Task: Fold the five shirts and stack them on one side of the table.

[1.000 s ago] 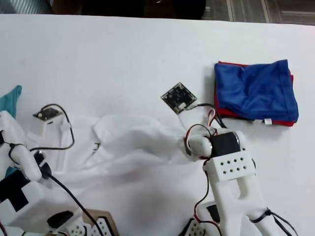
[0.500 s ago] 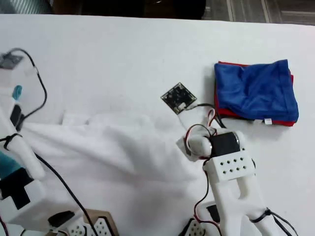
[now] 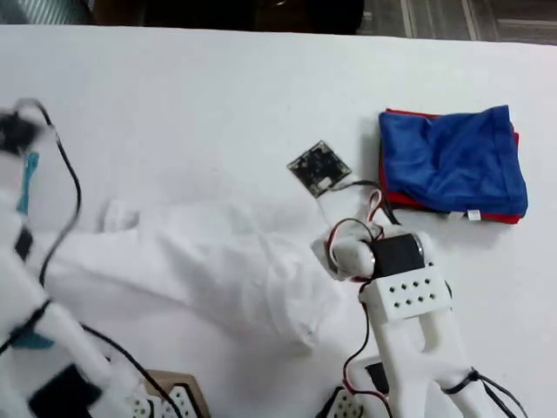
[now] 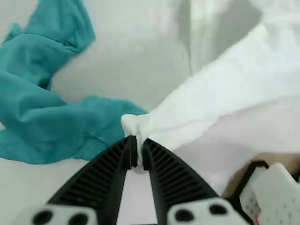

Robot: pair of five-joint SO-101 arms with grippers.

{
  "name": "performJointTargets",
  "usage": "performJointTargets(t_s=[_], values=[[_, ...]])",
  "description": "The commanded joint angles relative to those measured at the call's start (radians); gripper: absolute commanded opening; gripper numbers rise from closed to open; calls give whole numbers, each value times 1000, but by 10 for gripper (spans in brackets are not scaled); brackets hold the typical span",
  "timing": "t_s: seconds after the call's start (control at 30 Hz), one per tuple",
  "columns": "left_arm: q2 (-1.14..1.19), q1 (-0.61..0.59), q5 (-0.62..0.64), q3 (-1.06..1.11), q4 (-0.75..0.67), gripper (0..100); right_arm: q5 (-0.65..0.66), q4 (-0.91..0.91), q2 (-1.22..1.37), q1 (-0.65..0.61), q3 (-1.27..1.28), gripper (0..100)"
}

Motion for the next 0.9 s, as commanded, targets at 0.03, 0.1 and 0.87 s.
performJointTargets(t_s=[0.03, 0.1, 0.87], values=[[-120, -115, -203, 291, -29, 26, -107, -94, 15, 18, -18, 296], [-126, -150, -204, 338, -81, 26, -106, -82, 91, -35, -51, 296], [-124, -178, -204, 360, -118, 26, -52, 71, 951, -476, -443, 290]])
